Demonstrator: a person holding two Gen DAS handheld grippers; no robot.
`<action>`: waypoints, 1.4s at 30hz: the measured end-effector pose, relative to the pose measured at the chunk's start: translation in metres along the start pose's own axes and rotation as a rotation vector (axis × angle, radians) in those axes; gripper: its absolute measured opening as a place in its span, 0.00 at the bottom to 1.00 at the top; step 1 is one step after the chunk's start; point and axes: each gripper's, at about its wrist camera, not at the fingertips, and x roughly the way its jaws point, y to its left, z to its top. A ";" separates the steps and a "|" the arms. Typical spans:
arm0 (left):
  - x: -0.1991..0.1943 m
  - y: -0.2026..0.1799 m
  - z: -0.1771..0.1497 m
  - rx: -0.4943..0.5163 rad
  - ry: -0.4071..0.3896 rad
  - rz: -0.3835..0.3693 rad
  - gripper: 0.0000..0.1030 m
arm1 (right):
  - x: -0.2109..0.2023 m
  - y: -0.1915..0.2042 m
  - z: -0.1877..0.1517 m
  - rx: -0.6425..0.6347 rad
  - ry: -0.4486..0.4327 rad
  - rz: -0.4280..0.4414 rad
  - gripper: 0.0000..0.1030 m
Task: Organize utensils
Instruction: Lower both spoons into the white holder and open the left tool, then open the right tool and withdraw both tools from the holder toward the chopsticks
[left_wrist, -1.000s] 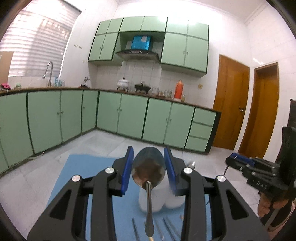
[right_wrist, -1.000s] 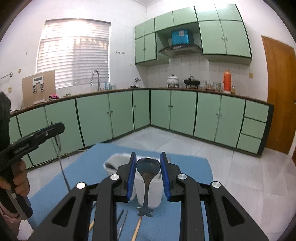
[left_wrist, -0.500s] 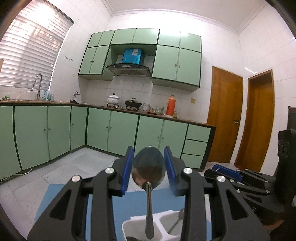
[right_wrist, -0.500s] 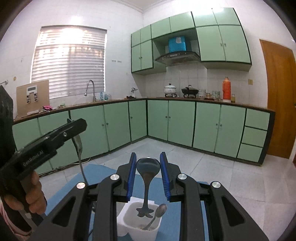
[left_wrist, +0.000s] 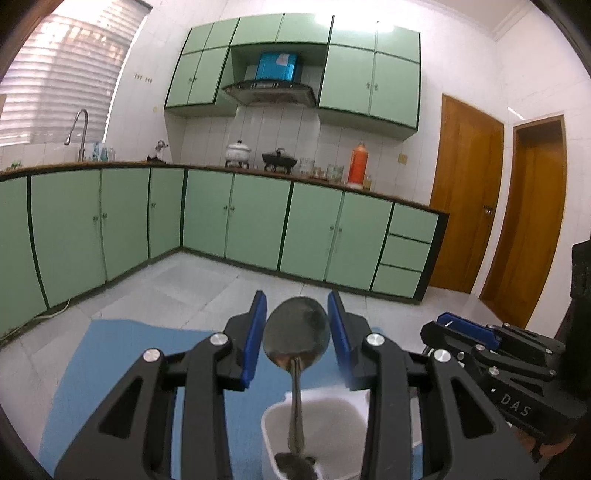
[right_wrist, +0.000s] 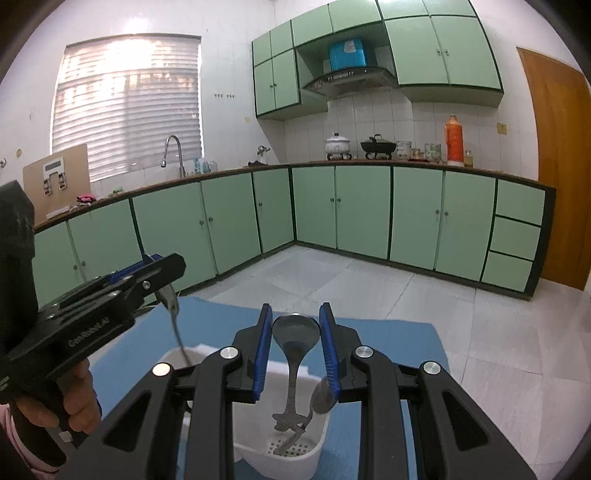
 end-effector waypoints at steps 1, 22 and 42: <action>0.000 0.002 -0.004 -0.002 0.006 0.000 0.32 | 0.001 0.001 -0.002 0.000 0.004 0.001 0.25; -0.021 0.006 -0.035 0.019 0.045 0.006 0.51 | -0.019 0.001 -0.026 -0.005 -0.003 0.004 0.36; -0.147 0.029 -0.086 -0.005 0.077 0.063 0.91 | -0.128 0.013 -0.094 0.019 -0.027 -0.095 0.86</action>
